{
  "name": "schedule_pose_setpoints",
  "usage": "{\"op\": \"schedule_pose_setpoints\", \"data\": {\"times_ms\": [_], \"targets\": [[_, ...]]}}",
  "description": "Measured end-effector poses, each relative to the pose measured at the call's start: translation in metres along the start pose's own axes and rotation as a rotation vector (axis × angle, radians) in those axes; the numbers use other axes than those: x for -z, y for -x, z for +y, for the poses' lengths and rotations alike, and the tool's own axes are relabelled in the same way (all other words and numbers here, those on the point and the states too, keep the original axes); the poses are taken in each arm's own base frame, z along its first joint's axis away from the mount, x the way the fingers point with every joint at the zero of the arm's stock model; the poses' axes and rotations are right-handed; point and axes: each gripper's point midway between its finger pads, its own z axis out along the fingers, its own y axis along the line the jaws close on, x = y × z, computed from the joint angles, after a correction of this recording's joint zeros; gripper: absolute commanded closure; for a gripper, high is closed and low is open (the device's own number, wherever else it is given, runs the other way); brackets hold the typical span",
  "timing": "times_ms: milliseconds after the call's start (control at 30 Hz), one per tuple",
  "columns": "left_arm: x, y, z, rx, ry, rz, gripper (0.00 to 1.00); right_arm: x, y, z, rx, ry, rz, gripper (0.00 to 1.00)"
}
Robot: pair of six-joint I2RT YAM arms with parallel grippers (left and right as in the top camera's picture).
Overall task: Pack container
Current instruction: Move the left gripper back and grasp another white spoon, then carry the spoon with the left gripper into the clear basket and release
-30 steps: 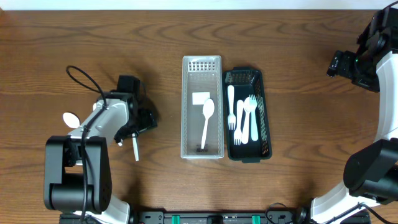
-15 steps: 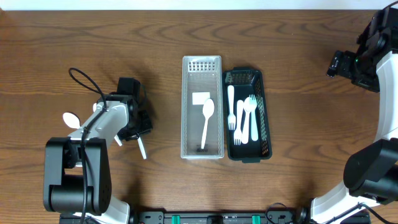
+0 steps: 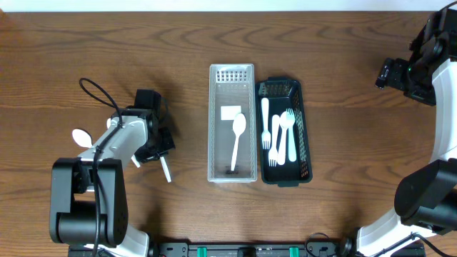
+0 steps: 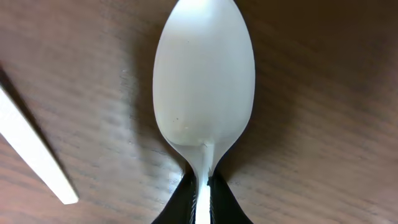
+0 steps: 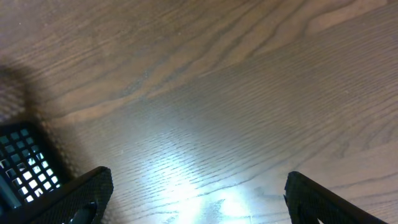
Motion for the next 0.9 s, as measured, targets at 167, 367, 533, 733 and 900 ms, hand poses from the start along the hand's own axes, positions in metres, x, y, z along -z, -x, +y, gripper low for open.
{"op": "schedule_pose_setpoints", "data": {"times_ms": [167, 367, 533, 733, 900], "targets": [[0.023, -0.012, 0.001, -0.024, 0.043, 0.067, 0.94, 0.0, 0.001, 0.0, 0.0, 0.0, -0.002, 0.09], [0.14, 0.021, -0.074, -0.19, -0.092, -0.203, 0.94, 0.0, 0.001, 0.0, 0.0, 0.001, -0.004, 0.09], [0.203, -0.001, -0.142, -0.359, -0.242, -0.359, 0.94, 0.0, 0.001, 0.0, 0.0, 0.001, -0.005, 0.09], [0.17, -0.034, -0.187, -0.467, -0.228, -0.28, 0.94, 0.0, 0.001, 0.0, 0.0, 0.001, -0.006, 0.09], [0.116, -0.054, -0.213, -0.546, -0.154, -0.182, 0.94, 0.0, 0.001, 0.0, 0.0, 0.001, -0.006, 0.09]]}}
